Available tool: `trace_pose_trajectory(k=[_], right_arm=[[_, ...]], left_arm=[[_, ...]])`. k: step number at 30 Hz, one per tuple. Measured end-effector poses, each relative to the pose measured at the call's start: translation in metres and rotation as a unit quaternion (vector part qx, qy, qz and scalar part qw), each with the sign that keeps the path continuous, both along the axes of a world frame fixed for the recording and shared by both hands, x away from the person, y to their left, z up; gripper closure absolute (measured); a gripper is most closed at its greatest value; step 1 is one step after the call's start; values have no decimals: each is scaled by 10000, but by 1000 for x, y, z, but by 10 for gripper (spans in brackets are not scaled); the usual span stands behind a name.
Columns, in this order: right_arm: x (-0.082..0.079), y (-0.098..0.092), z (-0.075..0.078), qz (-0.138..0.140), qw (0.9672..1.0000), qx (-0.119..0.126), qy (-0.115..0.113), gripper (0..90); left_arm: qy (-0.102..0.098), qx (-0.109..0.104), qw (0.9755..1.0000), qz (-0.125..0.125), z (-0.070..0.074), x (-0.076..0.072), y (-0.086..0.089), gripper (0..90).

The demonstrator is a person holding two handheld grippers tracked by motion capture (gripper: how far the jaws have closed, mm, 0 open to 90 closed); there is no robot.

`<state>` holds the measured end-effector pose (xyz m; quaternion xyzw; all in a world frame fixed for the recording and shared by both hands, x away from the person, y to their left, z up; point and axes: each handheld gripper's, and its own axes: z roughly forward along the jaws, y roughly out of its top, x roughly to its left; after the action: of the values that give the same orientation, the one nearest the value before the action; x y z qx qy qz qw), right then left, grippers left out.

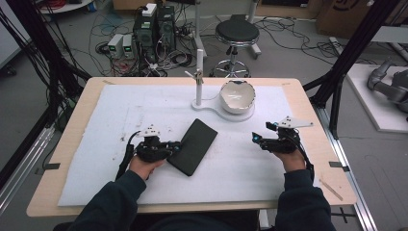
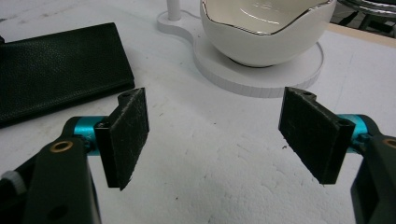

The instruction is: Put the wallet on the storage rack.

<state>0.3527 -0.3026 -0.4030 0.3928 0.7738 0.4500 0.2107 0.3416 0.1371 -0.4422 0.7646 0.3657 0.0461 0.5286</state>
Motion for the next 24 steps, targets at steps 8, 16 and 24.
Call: trace_pose_trajectory(k=[8, 16, 24], right_arm=[[3, 20, -1, 506, 9987, 54, 10, 215], [28, 54, -12, 1045, 9943, -25, 231, 216], [55, 77, -17, 1321, 9908, 194, 233, 212]], left_arm=[[-284, 203, 9992, -209, 19, 10, -12, 799], [-455, 327, 9975, -424, 26, 16, -32, 801], [-510, 327, 9971, -465, 27, 15, -33, 801]])
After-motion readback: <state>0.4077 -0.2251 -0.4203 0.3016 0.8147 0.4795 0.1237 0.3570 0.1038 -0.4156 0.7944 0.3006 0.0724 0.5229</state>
